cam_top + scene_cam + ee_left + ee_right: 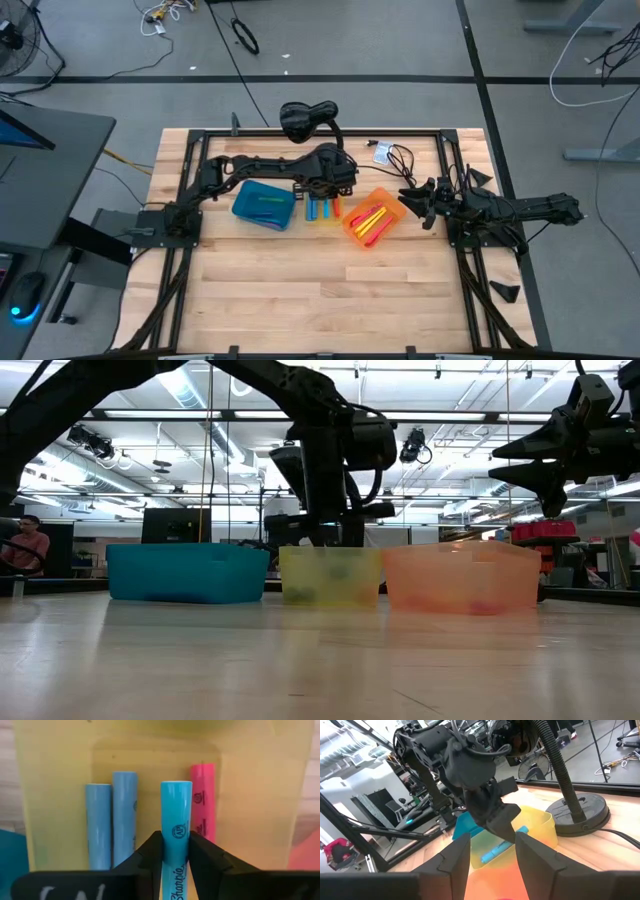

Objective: Pick & Place Markers
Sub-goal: Put the blue highlighter pen into the yellow bin, then return to Home Position

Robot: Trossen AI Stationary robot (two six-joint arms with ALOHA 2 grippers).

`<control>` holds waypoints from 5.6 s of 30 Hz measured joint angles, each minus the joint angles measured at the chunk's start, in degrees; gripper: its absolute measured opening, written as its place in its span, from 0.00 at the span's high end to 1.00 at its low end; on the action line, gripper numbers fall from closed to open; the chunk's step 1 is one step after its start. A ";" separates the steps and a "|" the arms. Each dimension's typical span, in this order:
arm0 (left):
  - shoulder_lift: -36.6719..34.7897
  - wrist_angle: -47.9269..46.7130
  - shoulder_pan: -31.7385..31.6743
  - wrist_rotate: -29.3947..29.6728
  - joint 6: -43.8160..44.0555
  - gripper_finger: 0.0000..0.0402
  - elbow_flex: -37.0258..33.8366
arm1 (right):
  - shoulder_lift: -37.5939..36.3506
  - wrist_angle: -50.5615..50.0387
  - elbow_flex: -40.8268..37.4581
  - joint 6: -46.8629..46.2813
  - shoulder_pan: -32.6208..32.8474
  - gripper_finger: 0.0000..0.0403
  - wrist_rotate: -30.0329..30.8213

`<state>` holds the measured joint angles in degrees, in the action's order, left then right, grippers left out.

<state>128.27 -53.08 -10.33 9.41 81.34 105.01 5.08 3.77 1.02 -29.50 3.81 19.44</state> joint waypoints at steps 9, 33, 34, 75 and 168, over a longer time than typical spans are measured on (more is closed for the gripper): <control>0.02 0.89 -0.04 -0.11 0.57 0.67 0.00 | 0.00 0.00 0.00 0.00 0.00 0.60 0.00; -10.18 6.03 1.86 4.66 -31.64 0.43 -3.74 | 0.00 0.01 0.00 -0.01 -0.01 0.60 0.00; -11.96 8.69 2.20 3.87 -35.31 0.43 -5.60 | 0.00 0.02 0.00 -0.02 -0.01 0.60 -0.02; -103.61 56.83 11.28 6.25 -77.88 0.43 -99.26 | -0.02 0.01 0.00 -0.02 -0.01 0.60 0.00; -127.91 56.28 11.30 1.27 -63.93 0.43 -104.59 | -0.02 0.00 0.00 -0.02 0.00 0.60 0.00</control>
<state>0.36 3.20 0.97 10.68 17.41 0.43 5.06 3.77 1.02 -29.52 3.81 19.44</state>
